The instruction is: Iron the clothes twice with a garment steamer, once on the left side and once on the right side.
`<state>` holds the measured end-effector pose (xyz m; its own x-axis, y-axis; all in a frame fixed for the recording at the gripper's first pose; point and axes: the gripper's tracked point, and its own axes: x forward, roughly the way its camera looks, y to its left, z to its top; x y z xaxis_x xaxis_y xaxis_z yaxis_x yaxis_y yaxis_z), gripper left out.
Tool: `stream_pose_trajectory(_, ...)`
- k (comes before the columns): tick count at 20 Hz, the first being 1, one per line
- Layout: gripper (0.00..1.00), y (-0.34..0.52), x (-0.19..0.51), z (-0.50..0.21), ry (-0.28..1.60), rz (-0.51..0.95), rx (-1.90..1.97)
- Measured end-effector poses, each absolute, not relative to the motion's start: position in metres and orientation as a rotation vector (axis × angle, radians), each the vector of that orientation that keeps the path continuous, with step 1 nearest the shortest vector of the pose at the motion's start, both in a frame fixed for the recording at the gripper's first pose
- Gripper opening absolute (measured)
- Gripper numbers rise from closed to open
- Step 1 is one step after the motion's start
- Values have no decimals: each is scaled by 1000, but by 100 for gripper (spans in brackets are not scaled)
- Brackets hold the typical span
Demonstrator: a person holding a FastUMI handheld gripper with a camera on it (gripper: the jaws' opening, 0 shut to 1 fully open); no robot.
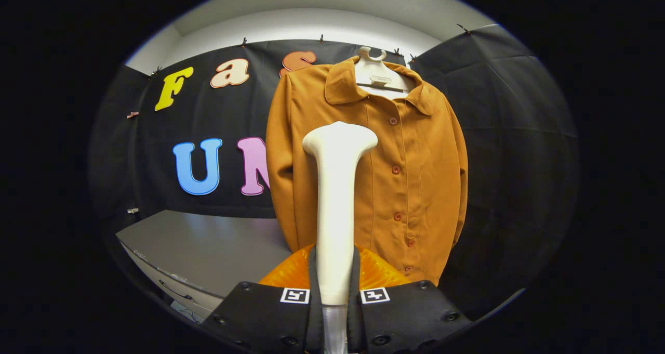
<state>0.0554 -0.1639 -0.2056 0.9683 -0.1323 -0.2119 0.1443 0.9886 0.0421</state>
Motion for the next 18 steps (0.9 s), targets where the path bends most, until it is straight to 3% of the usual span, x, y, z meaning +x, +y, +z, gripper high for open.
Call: stream_pose_trajectory(18, 21, -165, -26, -368, 638, -216, 100)
